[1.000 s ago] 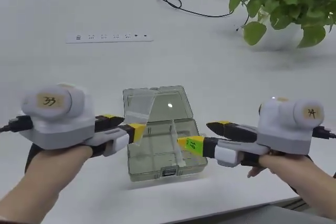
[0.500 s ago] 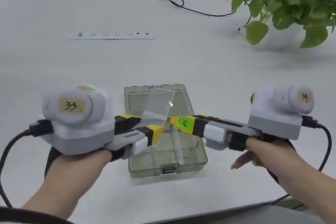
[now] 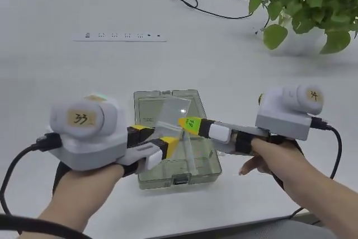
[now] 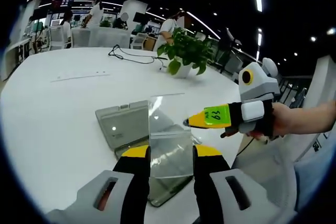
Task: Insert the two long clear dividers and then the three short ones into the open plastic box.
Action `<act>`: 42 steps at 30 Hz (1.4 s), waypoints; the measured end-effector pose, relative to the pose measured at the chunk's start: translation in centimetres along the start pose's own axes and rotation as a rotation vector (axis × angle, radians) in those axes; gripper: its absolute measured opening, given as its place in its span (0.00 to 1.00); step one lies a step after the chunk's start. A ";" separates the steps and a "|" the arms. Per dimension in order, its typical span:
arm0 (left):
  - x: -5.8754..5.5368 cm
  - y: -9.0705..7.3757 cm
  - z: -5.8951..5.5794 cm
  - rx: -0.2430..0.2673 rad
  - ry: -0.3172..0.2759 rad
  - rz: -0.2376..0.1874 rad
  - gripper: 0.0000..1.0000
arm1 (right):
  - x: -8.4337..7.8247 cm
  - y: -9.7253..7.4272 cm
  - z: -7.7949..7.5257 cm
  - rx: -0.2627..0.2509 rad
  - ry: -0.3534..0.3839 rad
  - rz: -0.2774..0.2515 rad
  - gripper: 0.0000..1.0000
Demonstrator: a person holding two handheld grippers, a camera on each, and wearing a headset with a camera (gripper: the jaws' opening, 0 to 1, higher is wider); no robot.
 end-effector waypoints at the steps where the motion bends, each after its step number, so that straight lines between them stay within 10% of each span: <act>1: 0.0 0.0 0.0 0.000 -0.001 -0.001 0.30 | 0.0 0.0 0.0 0.001 0.000 0.002 0.15; 32: -0.5 0.2 0.0 0.025 0.000 -0.028 0.31 | -0.1 1.6 0.4 -0.057 0.040 0.114 0.02; 42: -1.5 -0.6 1.4 0.021 0.075 -0.029 0.66 | 1.0 1.5 -0.1 -0.112 0.066 0.162 0.02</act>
Point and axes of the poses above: the centre of the closed fingertips' face, and the gripper's own axes: y roughly forward along the fingers, z roughly to its left, x roughly out of its top, the point moved 4 cm from there along -y, roughly backward along the fingers, and after that the axes turned 8 degrees about x, right-handed, at the moved point
